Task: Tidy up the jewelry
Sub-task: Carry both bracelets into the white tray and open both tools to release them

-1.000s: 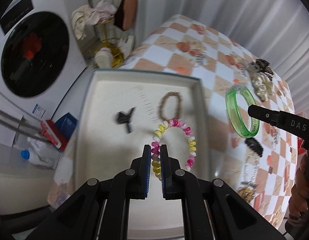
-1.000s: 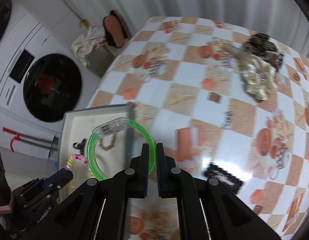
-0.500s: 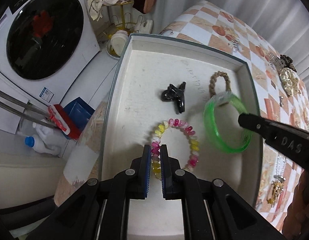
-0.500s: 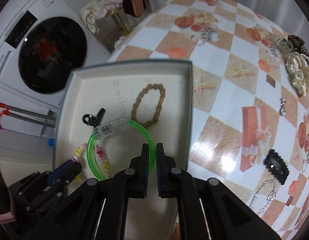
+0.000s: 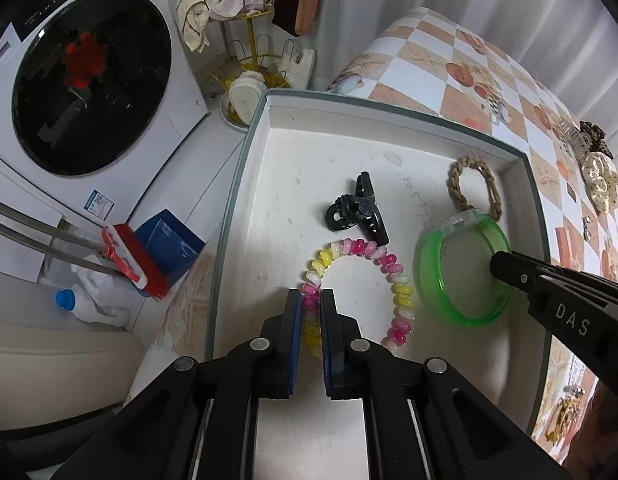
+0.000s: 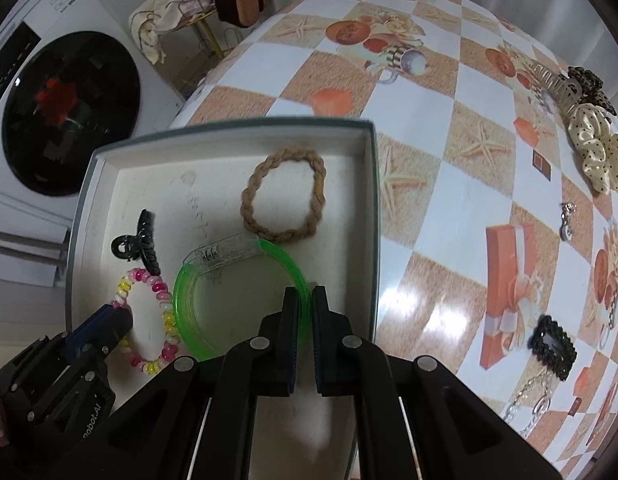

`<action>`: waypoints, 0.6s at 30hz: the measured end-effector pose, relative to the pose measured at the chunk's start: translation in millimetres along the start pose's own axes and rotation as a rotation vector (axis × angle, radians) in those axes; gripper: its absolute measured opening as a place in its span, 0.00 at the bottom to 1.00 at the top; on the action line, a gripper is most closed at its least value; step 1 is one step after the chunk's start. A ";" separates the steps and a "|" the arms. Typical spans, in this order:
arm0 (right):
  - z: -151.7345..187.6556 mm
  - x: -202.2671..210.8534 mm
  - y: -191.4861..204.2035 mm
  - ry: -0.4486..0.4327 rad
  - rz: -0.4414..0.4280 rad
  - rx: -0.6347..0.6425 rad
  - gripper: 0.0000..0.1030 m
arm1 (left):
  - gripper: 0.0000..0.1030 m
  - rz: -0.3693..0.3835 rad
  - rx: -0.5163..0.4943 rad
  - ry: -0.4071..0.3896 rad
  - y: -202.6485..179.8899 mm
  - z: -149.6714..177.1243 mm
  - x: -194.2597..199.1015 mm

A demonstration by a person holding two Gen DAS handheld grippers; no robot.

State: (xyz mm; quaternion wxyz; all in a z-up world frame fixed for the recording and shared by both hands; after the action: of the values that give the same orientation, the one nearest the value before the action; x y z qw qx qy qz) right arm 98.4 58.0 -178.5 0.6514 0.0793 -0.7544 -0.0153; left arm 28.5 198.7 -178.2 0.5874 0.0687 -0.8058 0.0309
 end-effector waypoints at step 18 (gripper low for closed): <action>-2.5 14.0 -0.8 0.000 -0.106 -0.062 0.10 | 0.14 -0.048 -0.026 0.036 -4.6 3.5 6.0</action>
State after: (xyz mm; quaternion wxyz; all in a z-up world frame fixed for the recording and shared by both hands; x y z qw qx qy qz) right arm 99.0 55.4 -164.6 0.6520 0.0991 -0.7482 -0.0731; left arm 24.1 193.2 -173.7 0.6032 0.0801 -0.7935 0.0076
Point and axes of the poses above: each gripper's, at about its wrist camera, not at the fingertips, and x roughly against the way its jaws point, y to its left, z to its underside, the point moved 4 cm from there along -x, roughly the way its jaws point, and after that the axes turned 11 degrees about -x, right-handed, at the moved point
